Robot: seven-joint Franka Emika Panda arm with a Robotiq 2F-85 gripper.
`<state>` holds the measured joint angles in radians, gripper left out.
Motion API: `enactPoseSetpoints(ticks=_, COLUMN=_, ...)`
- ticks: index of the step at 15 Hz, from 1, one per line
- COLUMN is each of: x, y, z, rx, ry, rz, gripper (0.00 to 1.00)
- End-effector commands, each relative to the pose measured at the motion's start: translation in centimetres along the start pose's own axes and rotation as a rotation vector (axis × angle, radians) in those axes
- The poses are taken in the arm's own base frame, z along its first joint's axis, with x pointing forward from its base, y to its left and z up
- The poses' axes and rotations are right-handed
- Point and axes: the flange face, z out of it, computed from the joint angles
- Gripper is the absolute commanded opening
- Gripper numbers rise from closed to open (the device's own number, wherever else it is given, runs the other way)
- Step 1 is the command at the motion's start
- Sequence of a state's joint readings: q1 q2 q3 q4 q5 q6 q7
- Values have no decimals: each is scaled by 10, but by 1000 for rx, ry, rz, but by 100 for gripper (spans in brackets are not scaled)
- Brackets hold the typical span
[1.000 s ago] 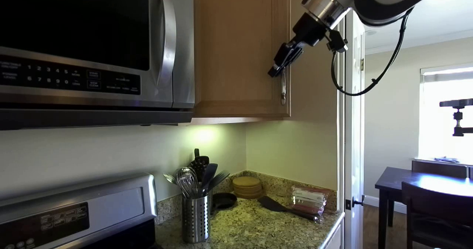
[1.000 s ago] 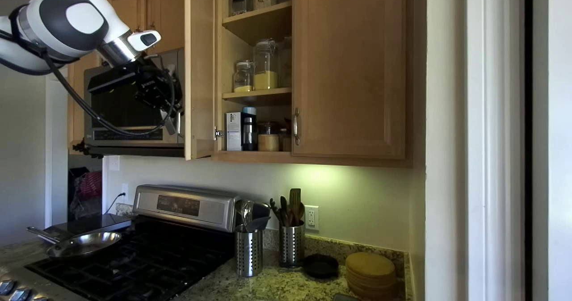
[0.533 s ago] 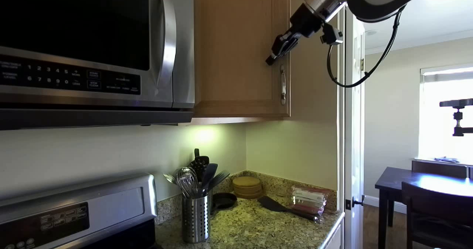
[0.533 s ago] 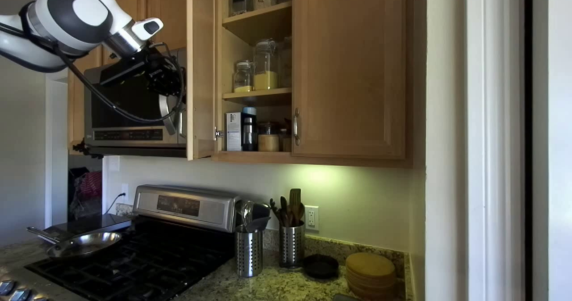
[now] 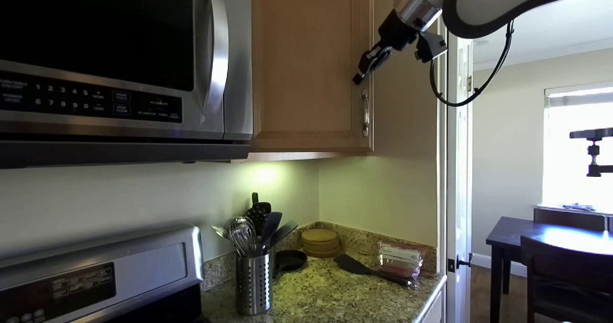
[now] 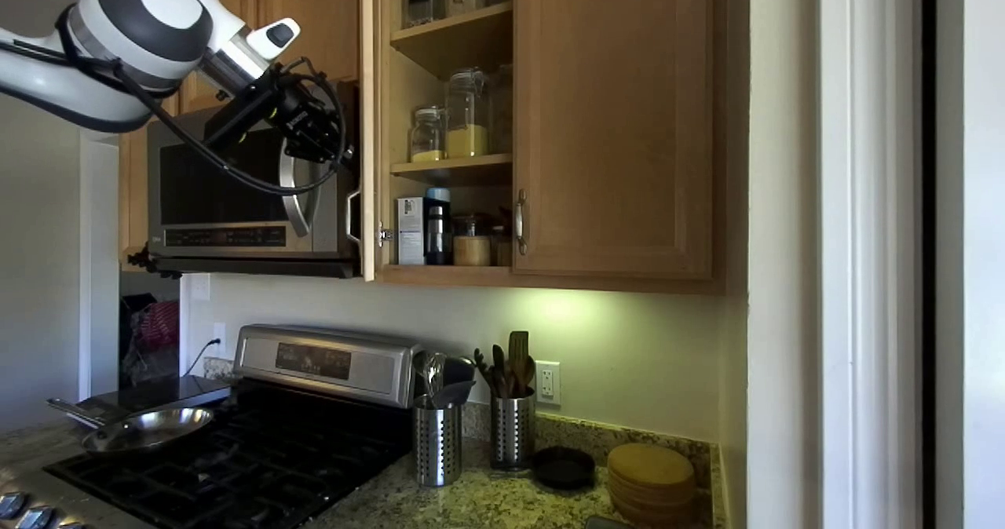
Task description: Close the left cabinet door
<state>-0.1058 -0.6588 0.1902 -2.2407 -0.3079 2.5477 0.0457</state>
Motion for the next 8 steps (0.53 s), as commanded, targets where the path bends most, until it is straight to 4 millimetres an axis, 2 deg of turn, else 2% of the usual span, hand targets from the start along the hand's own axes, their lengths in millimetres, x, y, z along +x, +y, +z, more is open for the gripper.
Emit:
enactPoseSetpoints(ticks=1, x=-3, y=11, z=19, rx=-92, ry=-37, rz=-5, gripper=4)
enactPoseSetpoints(ticks=4, x=-5, y=12, z=43, rx=-136, ry=-64, rz=-2, gripper=4)
enactPoseSetpoints(ticks=8, x=-5, y=-4, z=79, rx=-141, ry=-100, rz=26, gripper=4)
